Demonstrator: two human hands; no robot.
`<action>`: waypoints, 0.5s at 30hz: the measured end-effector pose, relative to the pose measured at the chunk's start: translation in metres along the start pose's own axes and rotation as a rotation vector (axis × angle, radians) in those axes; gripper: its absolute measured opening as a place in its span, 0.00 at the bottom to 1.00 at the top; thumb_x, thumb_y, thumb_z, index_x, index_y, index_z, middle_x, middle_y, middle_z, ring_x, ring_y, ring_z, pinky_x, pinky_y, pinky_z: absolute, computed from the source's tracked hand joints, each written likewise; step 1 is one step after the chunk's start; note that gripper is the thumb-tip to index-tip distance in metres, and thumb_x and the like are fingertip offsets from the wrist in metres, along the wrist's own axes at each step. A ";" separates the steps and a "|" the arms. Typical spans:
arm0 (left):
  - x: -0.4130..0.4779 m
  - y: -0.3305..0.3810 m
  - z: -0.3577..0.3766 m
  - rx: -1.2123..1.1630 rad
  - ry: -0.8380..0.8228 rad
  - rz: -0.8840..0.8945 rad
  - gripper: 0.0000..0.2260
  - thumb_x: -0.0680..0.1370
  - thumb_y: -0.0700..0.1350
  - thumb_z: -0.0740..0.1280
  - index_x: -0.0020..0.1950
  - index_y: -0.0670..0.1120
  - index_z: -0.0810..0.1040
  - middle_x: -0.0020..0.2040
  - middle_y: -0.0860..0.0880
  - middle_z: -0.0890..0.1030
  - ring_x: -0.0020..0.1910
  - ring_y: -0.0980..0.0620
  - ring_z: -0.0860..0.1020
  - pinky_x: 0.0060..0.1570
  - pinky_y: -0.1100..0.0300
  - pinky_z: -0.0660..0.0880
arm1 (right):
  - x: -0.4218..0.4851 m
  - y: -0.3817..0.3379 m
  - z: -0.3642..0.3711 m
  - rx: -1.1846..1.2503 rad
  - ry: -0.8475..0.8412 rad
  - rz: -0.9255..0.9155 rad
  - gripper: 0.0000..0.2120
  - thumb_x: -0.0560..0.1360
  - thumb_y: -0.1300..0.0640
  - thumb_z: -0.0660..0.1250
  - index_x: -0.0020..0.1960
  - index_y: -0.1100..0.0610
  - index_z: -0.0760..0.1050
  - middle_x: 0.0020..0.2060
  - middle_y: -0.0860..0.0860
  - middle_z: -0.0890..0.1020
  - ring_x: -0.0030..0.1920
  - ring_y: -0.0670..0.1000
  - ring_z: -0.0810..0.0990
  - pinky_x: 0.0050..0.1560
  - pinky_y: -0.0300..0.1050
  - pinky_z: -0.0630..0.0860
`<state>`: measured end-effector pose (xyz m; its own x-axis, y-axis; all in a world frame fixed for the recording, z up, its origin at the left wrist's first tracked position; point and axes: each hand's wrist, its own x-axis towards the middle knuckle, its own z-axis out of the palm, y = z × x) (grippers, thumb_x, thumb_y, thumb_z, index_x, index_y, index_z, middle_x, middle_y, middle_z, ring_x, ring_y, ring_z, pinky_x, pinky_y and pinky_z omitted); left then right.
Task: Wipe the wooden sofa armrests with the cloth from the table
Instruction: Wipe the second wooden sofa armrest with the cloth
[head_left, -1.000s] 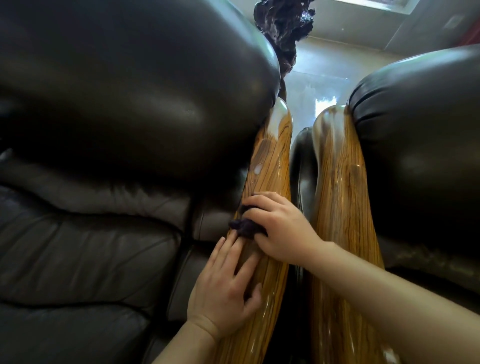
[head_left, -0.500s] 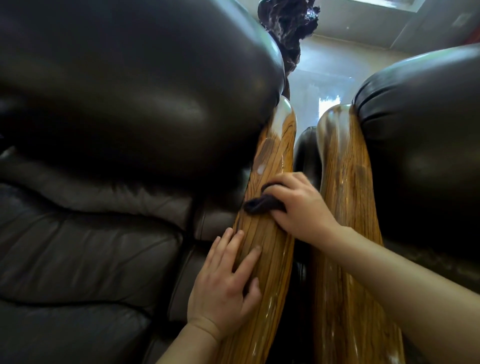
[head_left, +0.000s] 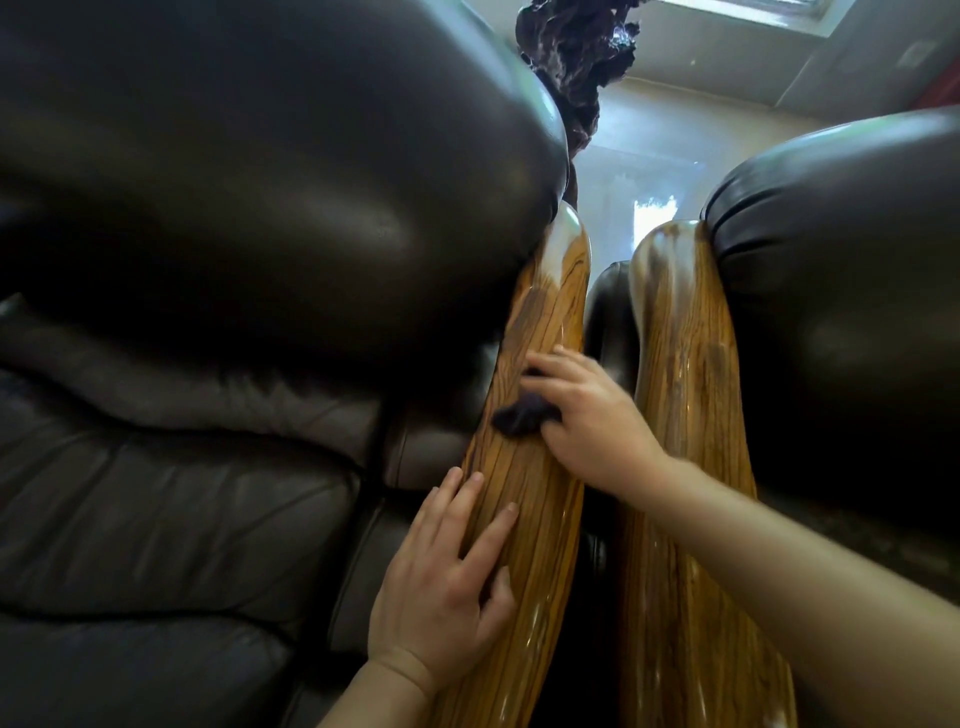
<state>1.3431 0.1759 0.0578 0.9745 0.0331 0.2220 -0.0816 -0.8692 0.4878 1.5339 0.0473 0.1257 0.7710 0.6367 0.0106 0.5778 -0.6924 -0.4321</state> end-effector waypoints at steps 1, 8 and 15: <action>0.000 -0.001 0.001 0.001 0.000 0.003 0.24 0.75 0.51 0.64 0.72 0.52 0.70 0.76 0.44 0.65 0.78 0.45 0.57 0.65 0.42 0.72 | -0.015 -0.005 0.002 -0.022 -0.030 -0.050 0.23 0.75 0.60 0.64 0.70 0.50 0.75 0.75 0.45 0.69 0.79 0.50 0.57 0.78 0.48 0.51; 0.000 -0.003 0.004 -0.028 0.014 0.014 0.25 0.75 0.50 0.64 0.73 0.52 0.70 0.76 0.44 0.65 0.78 0.45 0.58 0.67 0.41 0.70 | -0.006 -0.006 -0.020 0.102 0.043 0.000 0.17 0.74 0.60 0.67 0.61 0.48 0.80 0.62 0.42 0.76 0.64 0.44 0.70 0.66 0.40 0.67; 0.000 0.001 0.001 -0.013 0.025 -0.004 0.23 0.76 0.51 0.64 0.72 0.53 0.71 0.75 0.44 0.66 0.78 0.46 0.58 0.69 0.44 0.69 | 0.062 0.015 -0.047 0.647 0.150 0.307 0.20 0.77 0.55 0.70 0.66 0.45 0.72 0.55 0.44 0.80 0.56 0.48 0.81 0.57 0.47 0.80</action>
<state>1.3433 0.1748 0.0577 0.9692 0.0488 0.2412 -0.0810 -0.8625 0.4996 1.6028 0.0611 0.1619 0.9278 0.3612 -0.0934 0.0917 -0.4635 -0.8813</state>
